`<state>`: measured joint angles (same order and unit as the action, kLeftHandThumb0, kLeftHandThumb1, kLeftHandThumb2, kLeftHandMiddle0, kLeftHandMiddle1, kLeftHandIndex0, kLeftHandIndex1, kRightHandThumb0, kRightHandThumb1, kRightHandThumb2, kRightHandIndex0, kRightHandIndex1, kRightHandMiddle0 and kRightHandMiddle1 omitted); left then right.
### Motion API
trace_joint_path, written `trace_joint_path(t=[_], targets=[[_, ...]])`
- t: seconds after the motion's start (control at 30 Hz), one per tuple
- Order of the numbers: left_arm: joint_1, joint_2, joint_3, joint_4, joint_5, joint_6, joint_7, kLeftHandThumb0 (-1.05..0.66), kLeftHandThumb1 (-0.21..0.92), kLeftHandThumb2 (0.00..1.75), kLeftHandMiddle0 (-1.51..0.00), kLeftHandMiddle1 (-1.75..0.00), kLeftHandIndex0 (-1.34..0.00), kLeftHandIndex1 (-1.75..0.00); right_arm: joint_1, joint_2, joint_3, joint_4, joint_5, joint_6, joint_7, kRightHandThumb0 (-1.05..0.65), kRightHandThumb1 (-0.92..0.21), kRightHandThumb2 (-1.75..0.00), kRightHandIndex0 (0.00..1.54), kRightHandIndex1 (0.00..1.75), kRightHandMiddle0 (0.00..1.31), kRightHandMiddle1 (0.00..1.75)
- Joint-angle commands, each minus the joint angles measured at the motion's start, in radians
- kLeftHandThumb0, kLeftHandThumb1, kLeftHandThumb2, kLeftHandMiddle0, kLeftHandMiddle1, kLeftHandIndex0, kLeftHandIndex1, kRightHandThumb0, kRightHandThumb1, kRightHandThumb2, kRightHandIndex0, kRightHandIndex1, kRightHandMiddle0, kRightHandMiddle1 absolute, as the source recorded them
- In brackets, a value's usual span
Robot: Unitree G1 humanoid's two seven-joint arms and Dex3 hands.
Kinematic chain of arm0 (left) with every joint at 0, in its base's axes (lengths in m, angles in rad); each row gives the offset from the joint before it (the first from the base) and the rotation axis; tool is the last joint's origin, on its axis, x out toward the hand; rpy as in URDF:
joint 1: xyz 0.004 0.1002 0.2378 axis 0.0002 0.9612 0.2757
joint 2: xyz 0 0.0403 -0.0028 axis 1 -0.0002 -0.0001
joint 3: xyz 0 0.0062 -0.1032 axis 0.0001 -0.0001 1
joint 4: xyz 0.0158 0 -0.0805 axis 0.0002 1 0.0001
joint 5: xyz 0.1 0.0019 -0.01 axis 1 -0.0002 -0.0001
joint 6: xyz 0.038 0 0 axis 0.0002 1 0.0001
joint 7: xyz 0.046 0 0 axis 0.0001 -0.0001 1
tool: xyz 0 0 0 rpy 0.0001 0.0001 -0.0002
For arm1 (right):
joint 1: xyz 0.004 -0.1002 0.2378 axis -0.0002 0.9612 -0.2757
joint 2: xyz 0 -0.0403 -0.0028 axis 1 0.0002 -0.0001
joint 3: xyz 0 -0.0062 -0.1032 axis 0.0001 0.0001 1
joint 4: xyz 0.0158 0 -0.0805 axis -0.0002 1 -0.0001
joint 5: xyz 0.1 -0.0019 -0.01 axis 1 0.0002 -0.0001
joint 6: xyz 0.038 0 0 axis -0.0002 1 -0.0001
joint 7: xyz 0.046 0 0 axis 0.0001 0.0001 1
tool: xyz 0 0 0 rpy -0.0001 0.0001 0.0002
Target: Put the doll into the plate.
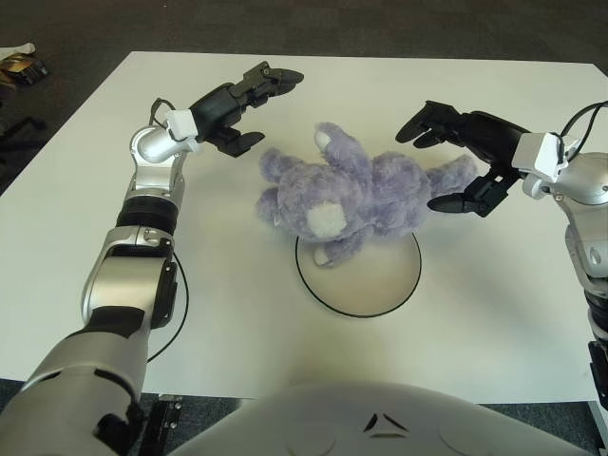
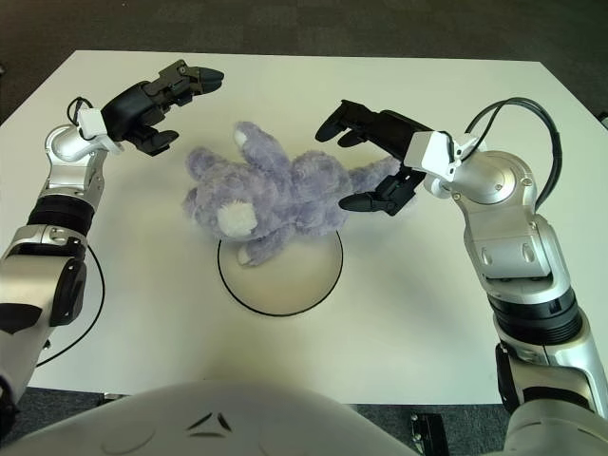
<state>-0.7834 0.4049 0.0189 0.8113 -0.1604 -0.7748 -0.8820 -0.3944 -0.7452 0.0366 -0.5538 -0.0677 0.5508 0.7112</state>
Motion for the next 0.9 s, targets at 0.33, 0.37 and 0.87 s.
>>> trace_joint_path(t=[0.33, 0.37, 0.87], targets=[[-0.03, 0.013, -0.001, 0.013, 0.006, -0.001, -0.013, -0.92, 0.92, 0.68, -0.16, -0.34, 0.0, -0.68, -0.004, -0.026, -0.002, -0.01, -0.004, -0.001, -0.004, -0.58, -0.18, -0.99, 0.02, 0.74, 0.0, 0.99], [-0.027, 0.012, -0.002, 0.007, 0.003, 0.005, -0.016, -0.91, 0.92, 0.67, -0.16, -0.35, 0.0, -0.68, -0.004, -0.028, -0.002, -0.011, -0.005, -0.003, -0.004, -0.58, -0.18, -0.99, 0.02, 0.74, 0.0, 0.99], [-0.006, 0.023, -0.019, -0.048, 0.003, 0.046, -0.044, -0.86, 0.92, 0.55, -0.15, -0.37, 0.0, -0.74, 0.0, -0.027, -0.01, -0.003, 0.003, -0.028, -0.006, -0.59, -0.19, -0.99, 0.04, 0.76, 0.0, 1.04]])
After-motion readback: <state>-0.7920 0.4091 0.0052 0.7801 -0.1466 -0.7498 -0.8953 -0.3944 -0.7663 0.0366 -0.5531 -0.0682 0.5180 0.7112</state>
